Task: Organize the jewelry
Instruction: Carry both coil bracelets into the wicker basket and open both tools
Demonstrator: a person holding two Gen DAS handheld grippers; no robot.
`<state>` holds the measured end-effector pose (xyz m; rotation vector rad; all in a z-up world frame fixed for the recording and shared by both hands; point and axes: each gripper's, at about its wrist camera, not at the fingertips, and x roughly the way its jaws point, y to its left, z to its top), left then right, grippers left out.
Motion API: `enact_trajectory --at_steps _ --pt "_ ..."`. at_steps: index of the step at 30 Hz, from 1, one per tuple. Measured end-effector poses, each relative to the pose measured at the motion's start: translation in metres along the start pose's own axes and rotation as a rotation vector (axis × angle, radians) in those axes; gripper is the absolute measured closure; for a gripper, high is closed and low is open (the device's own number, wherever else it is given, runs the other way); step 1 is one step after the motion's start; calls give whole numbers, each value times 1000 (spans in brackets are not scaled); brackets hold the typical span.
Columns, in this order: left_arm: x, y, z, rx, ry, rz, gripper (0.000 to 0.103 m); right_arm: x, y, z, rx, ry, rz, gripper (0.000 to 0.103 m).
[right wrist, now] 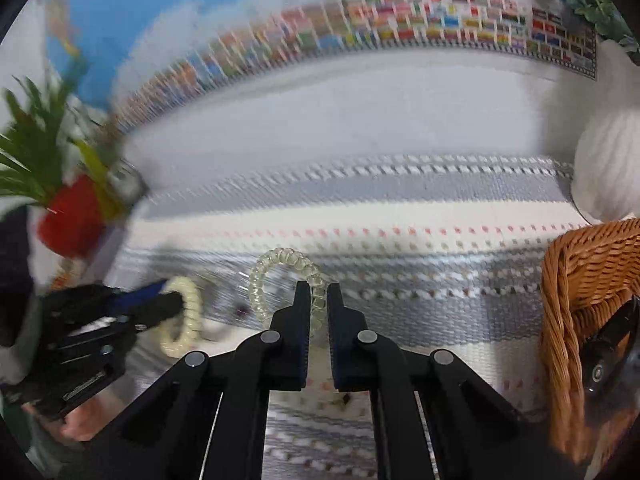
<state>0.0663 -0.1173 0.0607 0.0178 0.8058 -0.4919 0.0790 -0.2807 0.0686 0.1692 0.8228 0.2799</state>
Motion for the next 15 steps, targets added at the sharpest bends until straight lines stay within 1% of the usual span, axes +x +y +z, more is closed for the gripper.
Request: enact_trajectory --at_steps 3,6,7,10,14,15 --pt "-3 3 1 -20 -10 -19 91 -6 4 -1 -11 -18 27 94" --pt "-10 6 -3 -22 -18 -31 91 -19 10 -4 -29 -45 -4 94" --pt "-12 4 -3 -15 -26 -40 91 -29 6 -6 -32 -56 -7 94" --pt "-22 -3 -10 -1 -36 -80 91 -49 10 -10 -23 -84 -3 94" --pt "-30 -21 -9 34 -44 -107 91 -85 12 -21 -11 -84 -50 94" --pt "-33 -28 -8 44 -49 -114 91 -99 11 -24 -5 -90 -58 94"
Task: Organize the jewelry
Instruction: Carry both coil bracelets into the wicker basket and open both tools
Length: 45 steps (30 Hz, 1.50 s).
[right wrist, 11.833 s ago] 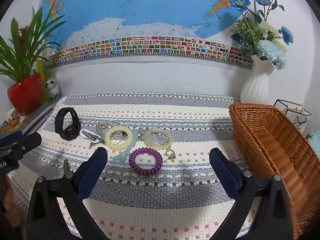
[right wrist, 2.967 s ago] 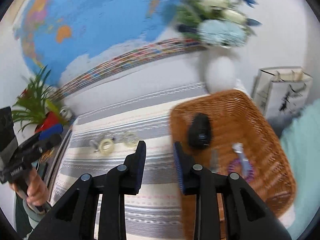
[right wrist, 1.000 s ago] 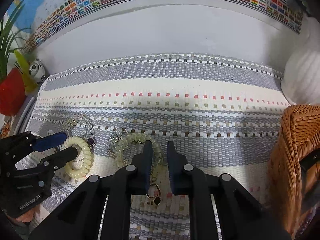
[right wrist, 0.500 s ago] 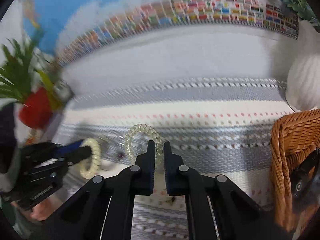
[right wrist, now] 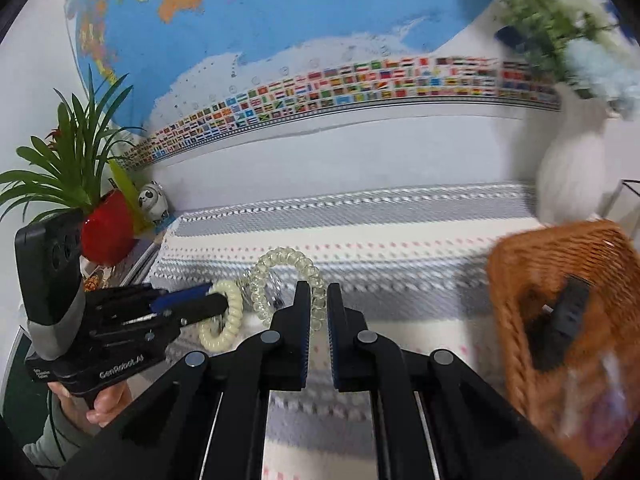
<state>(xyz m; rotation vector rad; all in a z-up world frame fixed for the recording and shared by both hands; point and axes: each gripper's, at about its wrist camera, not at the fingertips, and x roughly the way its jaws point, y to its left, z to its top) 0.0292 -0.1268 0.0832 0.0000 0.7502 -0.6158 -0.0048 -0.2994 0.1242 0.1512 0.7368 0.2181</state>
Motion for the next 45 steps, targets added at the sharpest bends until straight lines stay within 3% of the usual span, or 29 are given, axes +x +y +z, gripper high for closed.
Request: enact_trajectory --at_steps 6,12,17,20,23,27,31,37,41,42,43,45 --pt "-25 -58 14 90 -44 -45 93 -76 -32 -7 36 -45 -113 94" --pt "-34 -124 32 185 -67 -123 93 -138 -88 -13 97 -66 -321 94" --pt "-15 -176 38 243 -35 -182 93 -146 -128 -20 136 -20 -392 94" --pt "-5 -190 42 264 -13 -168 93 -138 -148 -21 154 9 -401 94" --pt "-8 -177 44 252 8 -159 91 -132 -162 -30 193 24 -361 94" --pt "-14 -116 33 161 32 -38 59 -128 -171 -44 192 26 -340 94" --pt "7 -75 14 48 127 -14 59 -120 -170 -45 198 29 -304 94" --pt "55 -55 -12 4 259 59 59 -116 -153 -43 166 30 -297 94" --pt "68 -45 -24 -17 289 49 60 -117 -149 -43 152 33 -313 94" --pt "68 -44 -25 -17 281 44 66 -117 -150 -42 154 33 -314 94" --pt "70 -45 -24 -10 285 51 85 -117 -151 -42 158 34 -316 94" --pt "73 -49 -27 22 288 71 92 -117 -155 -42 171 35 -315 94"
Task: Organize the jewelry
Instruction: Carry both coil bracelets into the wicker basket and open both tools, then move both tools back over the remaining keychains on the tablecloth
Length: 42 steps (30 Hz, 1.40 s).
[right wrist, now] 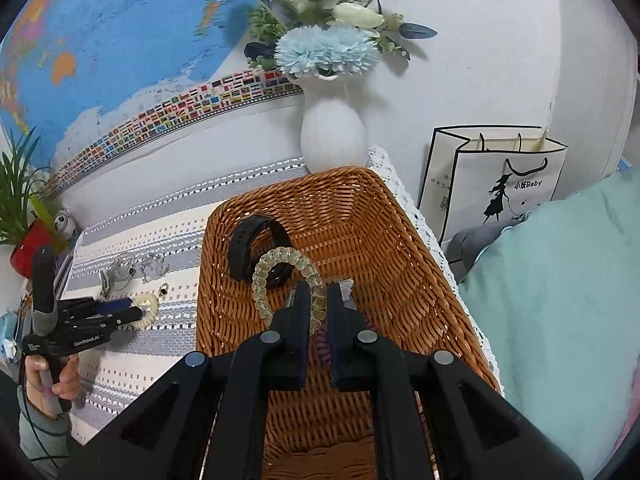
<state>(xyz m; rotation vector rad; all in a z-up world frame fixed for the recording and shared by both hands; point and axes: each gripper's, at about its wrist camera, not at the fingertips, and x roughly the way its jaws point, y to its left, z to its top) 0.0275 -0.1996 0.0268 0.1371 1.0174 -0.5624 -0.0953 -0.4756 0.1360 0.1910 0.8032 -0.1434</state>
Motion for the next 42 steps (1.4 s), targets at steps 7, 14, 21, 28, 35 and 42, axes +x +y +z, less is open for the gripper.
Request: enact_trajectory --at_steps 7,14,21,28,35,42 --pt "-22 -21 5 33 -75 -39 93 5 -13 -5 31 20 6 94" --pt "-74 -85 32 135 -195 -196 93 12 -24 9 78 23 1 94" --pt "-65 -163 55 281 -172 -240 93 52 -35 28 117 120 13 94" --pt "-9 -204 54 365 -33 -257 93 74 -40 33 102 172 6 94" --pt "4 -217 47 425 21 -260 78 70 -37 26 78 169 40 90" --pt "-47 -186 39 375 -127 -333 49 26 -29 23 108 68 107 71"
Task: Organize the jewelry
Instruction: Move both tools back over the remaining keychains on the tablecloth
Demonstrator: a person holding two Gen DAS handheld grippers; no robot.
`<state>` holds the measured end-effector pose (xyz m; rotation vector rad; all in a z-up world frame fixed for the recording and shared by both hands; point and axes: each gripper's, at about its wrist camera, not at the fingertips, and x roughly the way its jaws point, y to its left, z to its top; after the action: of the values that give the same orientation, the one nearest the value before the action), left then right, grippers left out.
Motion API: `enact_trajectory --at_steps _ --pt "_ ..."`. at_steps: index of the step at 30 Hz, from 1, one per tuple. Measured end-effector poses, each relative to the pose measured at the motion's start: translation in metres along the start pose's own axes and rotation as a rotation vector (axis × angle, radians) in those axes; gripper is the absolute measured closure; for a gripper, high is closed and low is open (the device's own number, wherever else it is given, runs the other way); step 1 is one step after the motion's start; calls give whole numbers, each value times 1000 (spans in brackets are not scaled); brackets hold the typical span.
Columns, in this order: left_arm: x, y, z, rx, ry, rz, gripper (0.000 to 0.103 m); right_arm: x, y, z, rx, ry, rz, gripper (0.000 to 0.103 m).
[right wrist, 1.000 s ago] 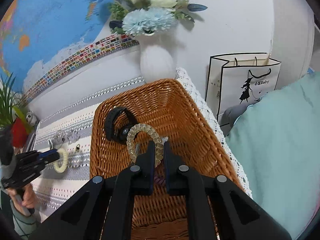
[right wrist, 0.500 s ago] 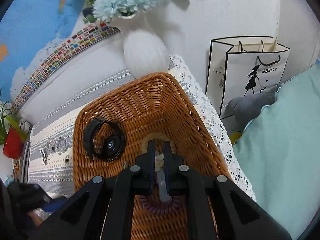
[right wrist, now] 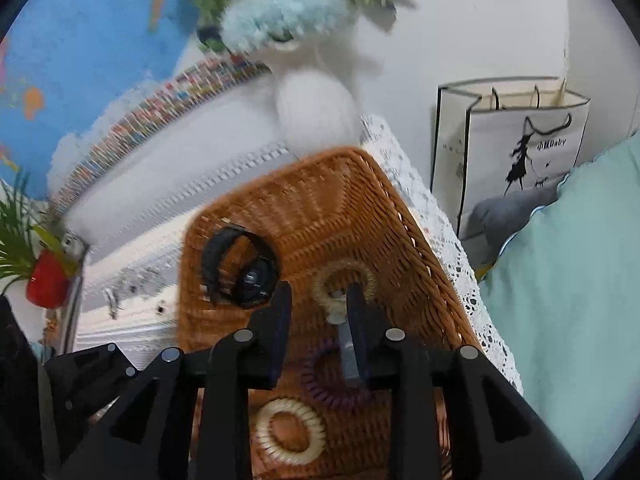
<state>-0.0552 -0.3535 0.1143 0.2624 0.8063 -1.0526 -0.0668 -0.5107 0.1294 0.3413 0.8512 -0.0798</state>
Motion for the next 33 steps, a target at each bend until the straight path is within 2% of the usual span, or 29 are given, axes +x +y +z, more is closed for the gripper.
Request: enact_trajectory --at_steps 4,8,10,12,15,20,25,28,33 --pt "-49 16 -14 -47 -101 71 48 -31 22 -3 -23 -78 26 68" --pt "-110 42 -37 -130 -225 185 48 -55 58 -10 -63 -140 79 63" --pt "-136 58 -49 -178 -284 243 48 -62 80 -16 -95 -159 101 52" --pt "-167 77 -69 -234 -344 302 48 -64 104 -22 -125 -172 116 47" --pt "-199 101 -94 -313 -380 374 48 -61 143 -32 -189 -190 128 44" --pt "-221 142 -136 -433 -358 439 48 -32 190 -49 -274 -181 98 44" --pt "-207 178 -171 -513 -287 463 47 22 207 -63 -270 -156 57 44" --pt "-198 195 -188 -552 -259 429 47 56 205 -68 -263 -145 50 44" --pt "-176 218 -204 -621 -197 372 47 93 189 -66 -195 -94 113 44"
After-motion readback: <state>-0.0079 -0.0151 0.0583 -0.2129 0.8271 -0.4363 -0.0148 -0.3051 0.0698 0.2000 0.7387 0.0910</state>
